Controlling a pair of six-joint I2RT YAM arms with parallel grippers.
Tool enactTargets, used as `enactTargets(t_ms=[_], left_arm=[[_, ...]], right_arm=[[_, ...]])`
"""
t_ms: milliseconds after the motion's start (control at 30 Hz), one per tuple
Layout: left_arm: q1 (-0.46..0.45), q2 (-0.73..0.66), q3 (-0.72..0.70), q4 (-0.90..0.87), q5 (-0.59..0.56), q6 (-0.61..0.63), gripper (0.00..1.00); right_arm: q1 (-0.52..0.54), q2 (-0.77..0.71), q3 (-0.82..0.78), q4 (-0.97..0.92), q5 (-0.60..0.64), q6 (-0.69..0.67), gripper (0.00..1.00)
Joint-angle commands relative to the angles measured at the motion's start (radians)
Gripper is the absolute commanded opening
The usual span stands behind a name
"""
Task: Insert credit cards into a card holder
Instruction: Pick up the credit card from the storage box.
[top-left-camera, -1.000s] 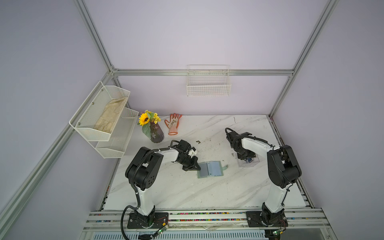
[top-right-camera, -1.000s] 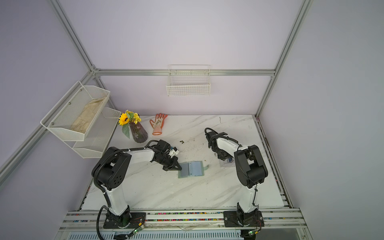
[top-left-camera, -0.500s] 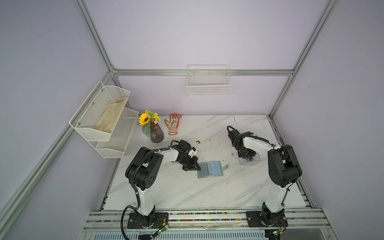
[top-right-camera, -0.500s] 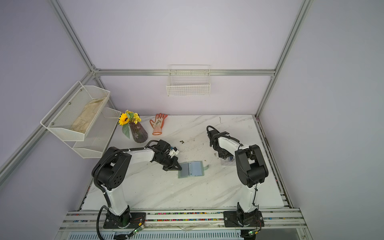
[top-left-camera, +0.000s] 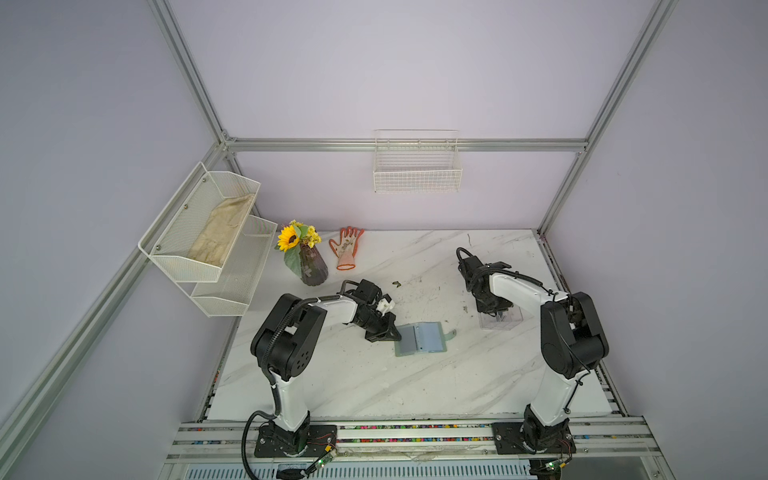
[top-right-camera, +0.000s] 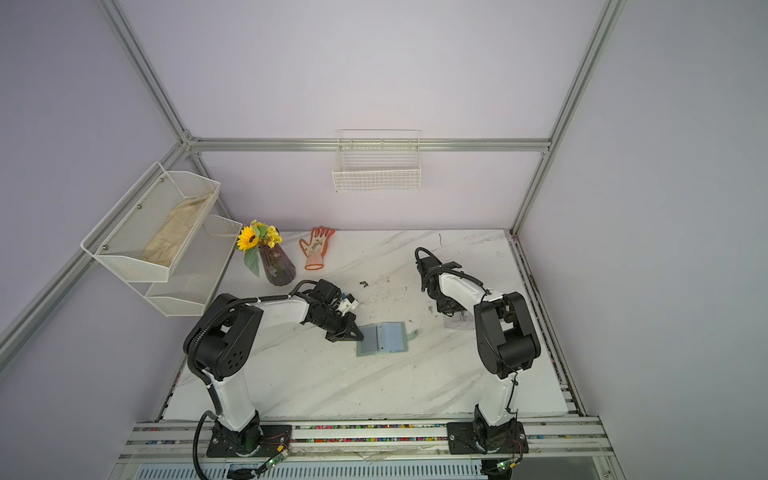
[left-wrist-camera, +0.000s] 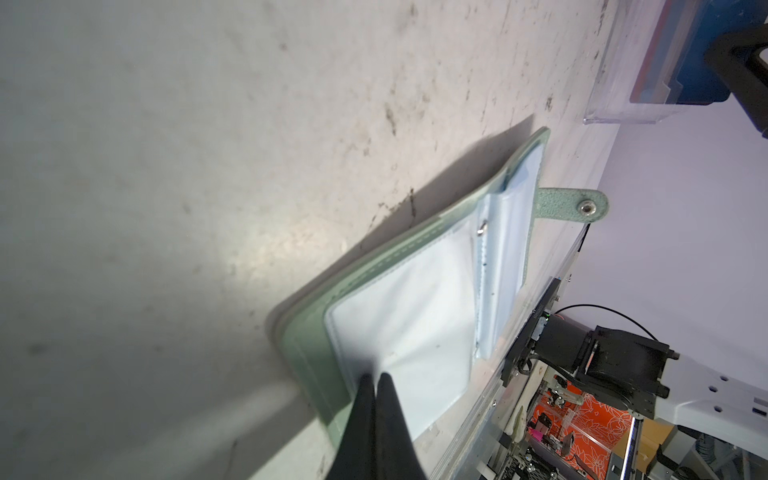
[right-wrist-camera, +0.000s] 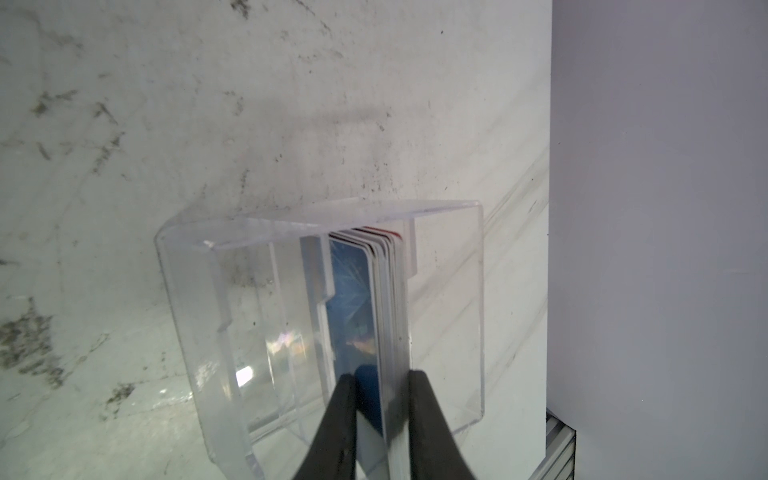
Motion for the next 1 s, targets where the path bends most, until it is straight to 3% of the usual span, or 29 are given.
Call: enactTargets(t_ms=[0, 100, 967], left_arm=[[-0.005, 0.070, -0.016, -0.109, -0.187, 0.012, 0.00], [-0.005, 0.073, -0.016, -0.107, -0.186, 0.013, 0.00], [-0.005, 0.103, -0.030, -0.064, -0.150, 0.032, 0.00]], right_arm=[[-0.011, 0.028, -0.023, -0.007, -0.028, 0.016, 0.15], [-0.011, 0.043, -0.016, -0.032, 0.007, 0.041, 0.00], [0.006, 0.119, 0.013, -0.171, 0.145, 0.174, 0.00]])
